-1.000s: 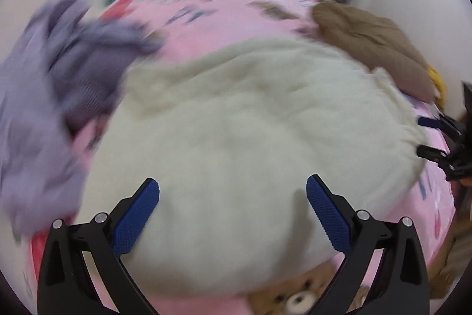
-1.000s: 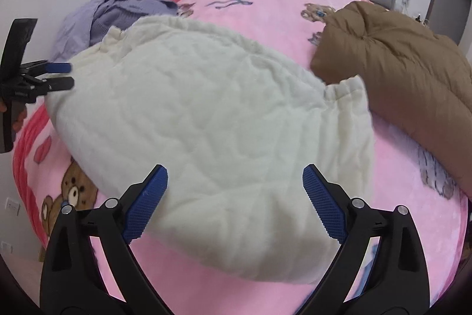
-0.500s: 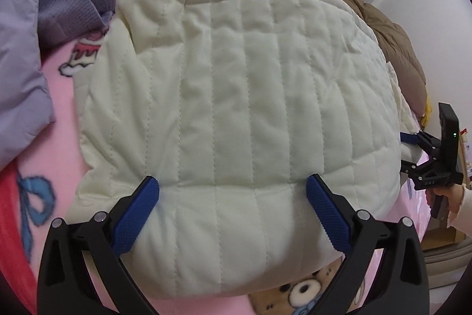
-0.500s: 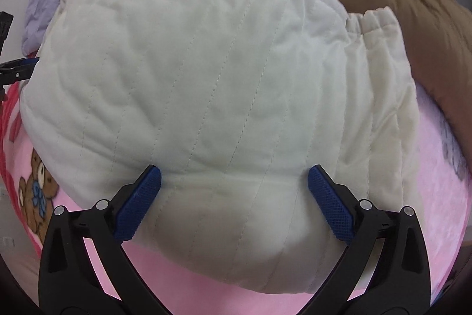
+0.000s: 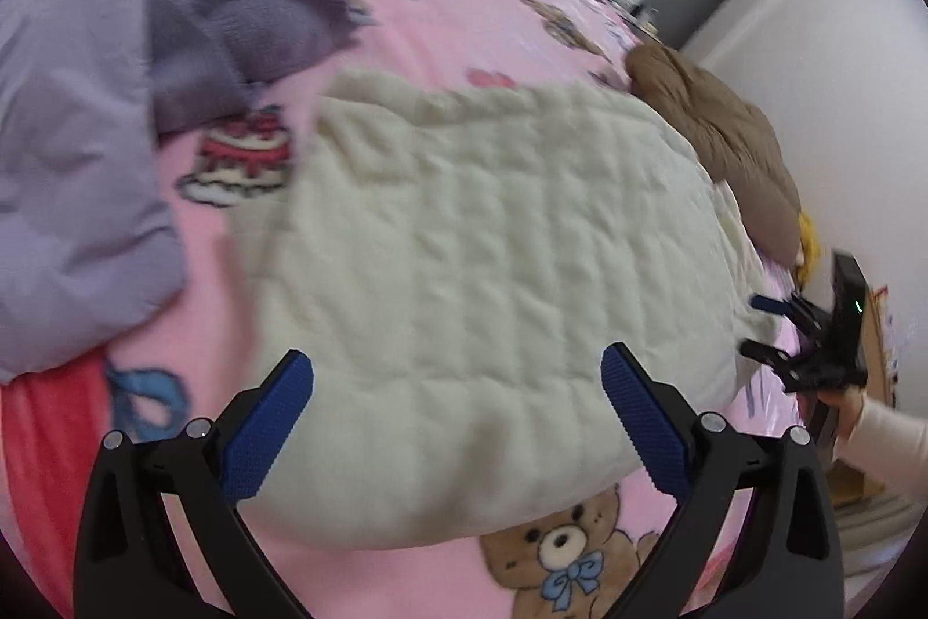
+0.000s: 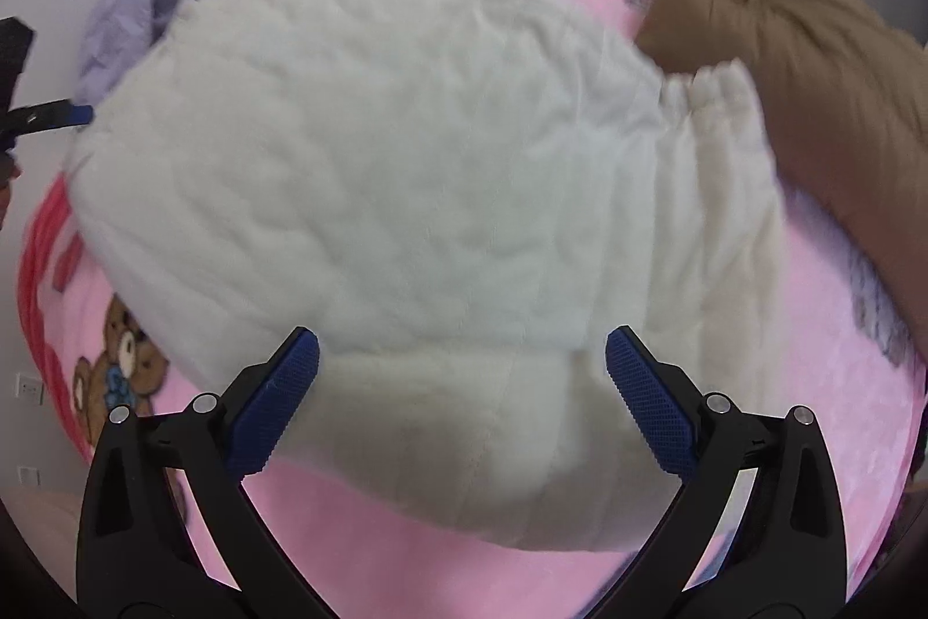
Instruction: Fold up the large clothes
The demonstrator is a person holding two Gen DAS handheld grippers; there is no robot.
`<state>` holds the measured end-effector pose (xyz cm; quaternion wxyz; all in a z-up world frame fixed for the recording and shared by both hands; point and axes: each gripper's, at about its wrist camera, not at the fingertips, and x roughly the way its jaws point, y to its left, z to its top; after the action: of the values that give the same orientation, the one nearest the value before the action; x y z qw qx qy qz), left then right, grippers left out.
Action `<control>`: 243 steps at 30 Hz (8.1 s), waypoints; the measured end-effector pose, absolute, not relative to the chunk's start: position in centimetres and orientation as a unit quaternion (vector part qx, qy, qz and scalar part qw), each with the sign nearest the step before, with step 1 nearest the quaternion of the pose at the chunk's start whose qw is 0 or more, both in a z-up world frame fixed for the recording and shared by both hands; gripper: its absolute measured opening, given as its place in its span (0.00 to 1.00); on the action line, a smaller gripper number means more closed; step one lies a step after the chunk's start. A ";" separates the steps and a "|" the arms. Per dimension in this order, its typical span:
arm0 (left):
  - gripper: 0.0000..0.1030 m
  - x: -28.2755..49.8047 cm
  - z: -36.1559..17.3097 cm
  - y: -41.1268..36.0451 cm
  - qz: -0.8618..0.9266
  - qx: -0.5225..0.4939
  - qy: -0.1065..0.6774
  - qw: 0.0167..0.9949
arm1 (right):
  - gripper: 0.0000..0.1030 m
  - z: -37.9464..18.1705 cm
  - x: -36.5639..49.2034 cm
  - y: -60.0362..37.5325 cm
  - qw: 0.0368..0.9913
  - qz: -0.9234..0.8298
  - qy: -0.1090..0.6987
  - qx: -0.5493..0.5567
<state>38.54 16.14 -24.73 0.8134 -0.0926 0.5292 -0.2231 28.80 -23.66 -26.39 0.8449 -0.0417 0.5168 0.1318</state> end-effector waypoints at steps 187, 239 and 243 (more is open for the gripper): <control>0.94 60.9 -17.0 -39.4 -0.338 0.072 0.388 0.855 | 0.92 -15.9 37.0 -78.6 0.932 0.038 0.335 0.135; 0.95 35.6 1.9 -43.4 -0.236 0.093 0.384 0.888 | 0.92 1.4 24.3 -63.1 0.902 -0.258 0.346 0.029; 0.95 34.0 3.3 -43.8 -0.244 0.104 0.379 0.887 | 0.92 2.3 23.3 -61.7 0.900 -0.260 0.349 0.003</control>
<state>34.01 -43.85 3.27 0.8868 0.1040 0.3788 -0.2436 23.29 -61.70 2.34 0.9003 0.0026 0.3493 -0.2596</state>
